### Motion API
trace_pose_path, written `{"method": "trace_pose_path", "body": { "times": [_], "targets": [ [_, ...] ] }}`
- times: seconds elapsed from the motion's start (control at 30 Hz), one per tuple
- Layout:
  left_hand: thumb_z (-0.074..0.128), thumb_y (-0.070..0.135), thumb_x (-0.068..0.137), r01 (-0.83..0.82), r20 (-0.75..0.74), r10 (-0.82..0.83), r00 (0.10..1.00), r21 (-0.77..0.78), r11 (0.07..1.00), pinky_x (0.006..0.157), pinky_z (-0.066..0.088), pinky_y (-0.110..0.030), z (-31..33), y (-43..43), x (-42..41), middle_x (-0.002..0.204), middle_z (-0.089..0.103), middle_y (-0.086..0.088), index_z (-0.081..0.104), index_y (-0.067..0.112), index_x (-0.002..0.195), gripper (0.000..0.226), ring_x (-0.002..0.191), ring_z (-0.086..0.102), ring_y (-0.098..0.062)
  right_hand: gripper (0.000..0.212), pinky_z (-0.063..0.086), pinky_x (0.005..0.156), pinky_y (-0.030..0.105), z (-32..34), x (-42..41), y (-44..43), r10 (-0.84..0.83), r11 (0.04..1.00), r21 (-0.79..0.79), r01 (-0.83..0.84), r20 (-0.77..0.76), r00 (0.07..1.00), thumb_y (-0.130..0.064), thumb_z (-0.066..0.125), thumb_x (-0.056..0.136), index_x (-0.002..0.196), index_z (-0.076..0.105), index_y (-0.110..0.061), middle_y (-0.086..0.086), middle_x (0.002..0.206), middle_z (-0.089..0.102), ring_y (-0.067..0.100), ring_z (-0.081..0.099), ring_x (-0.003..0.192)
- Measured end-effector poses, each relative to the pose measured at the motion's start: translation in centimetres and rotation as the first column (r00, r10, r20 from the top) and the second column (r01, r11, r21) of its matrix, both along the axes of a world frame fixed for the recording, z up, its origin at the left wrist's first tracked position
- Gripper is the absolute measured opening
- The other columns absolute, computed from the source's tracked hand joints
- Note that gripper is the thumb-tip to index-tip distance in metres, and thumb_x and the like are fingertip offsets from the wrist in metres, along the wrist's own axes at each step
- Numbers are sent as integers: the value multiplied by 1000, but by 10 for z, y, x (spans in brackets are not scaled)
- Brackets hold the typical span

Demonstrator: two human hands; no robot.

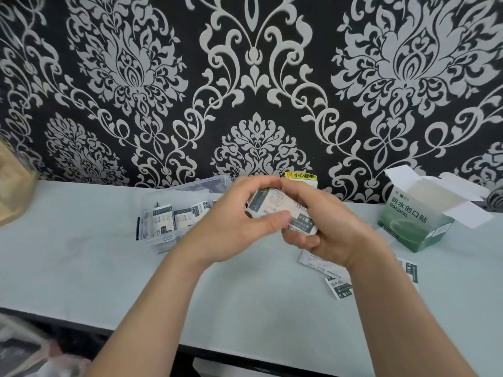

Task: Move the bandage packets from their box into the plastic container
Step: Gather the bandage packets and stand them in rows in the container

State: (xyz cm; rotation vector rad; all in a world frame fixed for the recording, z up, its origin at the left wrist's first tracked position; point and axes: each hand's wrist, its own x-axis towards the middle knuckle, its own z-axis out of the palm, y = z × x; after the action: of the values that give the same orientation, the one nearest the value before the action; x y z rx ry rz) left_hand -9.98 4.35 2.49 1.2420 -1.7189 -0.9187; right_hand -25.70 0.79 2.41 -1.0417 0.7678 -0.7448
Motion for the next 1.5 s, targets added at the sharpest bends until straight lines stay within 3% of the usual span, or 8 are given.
{"method": "trace_pose_path", "body": {
  "times": [0.17, 0.4, 0.53, 0.6, 1.0, 1.27, 1.37, 1.5],
  "targets": [
    [62, 4, 91, -122, -101, 125, 987, 33, 992, 50, 45, -24, -9, -6, -5, 78, 65, -4, 61, 24, 102, 23, 55, 56, -11, 48, 40, 32, 18, 0, 3, 1, -113, 992, 46, 117, -83, 990, -47, 47, 97, 86, 67, -5, 17, 72, 69, 24, 64, 52],
    [54, 12, 96, -286, -65, 285, 956, -13, 958, 62, 47, -29, -20, -11, -20, 73, 58, 4, 52, 35, 109, 27, 56, 53, -6, 21, 44, 44, 22, -1, 11, -3, -500, 865, 18, 502, -73, 863, -16, 49, 95, 77, 60, -10, 6, 70, 63, 15, 56, 59],
    [53, 13, 96, -298, -108, 297, 949, 2, 955, 79, 46, -31, -22, -13, -30, 108, 60, -1, 46, 40, 124, 40, 82, 53, -9, 21, 28, 44, 24, -5, 25, -2, -544, 839, -82, 538, -169, 822, -16, 44, 94, 78, 58, -15, 1, 68, 55, 14, 44, 55],
    [55, 11, 94, -313, -154, 313, 937, 23, 949, 84, 46, -33, -18, -15, -26, 121, 58, 0, 51, 38, 124, 40, 90, 53, -11, 24, 26, 40, 22, -7, 29, -3, -524, 851, -141, 506, -163, 836, -19, 41, 96, 79, 57, -15, 0, 64, 50, 11, 39, 49],
    [71, 11, 73, -172, -615, 216, 758, 130, 976, 32, 26, -12, 11, -2, 28, 75, 57, -9, 64, 14, 93, 21, 39, 40, -4, 19, 14, 36, 14, -8, 42, 5, 4, 990, -141, 9, 91, 996, -16, 53, 96, 95, 67, -4, -8, 51, 49, 3, 20, 39],
    [78, 18, 77, -399, -334, 369, 867, -22, 917, 43, 40, -18, 14, 6, 62, 55, 62, 8, 71, 17, 89, 14, 45, 47, -8, 14, 36, 47, 13, -1, 75, 4, 132, 968, -215, -132, -14, 991, -16, 61, 90, 94, 73, -9, 1, 77, 68, 7, 58, 63],
    [77, 16, 80, -454, -346, 409, 844, -58, 889, 57, 52, -22, 12, 3, 76, 80, 71, 4, 70, 19, 101, 23, 63, 63, -11, 12, 30, 40, 12, 2, 97, 3, 46, 990, -136, -40, 41, 998, -8, 63, 90, 96, 73, -3, 3, 72, 67, 7, 54, 54],
    [72, 17, 85, -587, -302, 543, 784, -74, 806, 78, 52, -27, 3, 0, 109, 96, 73, 7, 69, 30, 101, 21, 87, 66, -8, 13, 33, 46, 22, -5, 131, -1, -156, 930, -359, 77, -197, 968, -9, 64, 88, 90, 77, -12, 1, 66, 65, 12, 50, 54]
  ]
}}
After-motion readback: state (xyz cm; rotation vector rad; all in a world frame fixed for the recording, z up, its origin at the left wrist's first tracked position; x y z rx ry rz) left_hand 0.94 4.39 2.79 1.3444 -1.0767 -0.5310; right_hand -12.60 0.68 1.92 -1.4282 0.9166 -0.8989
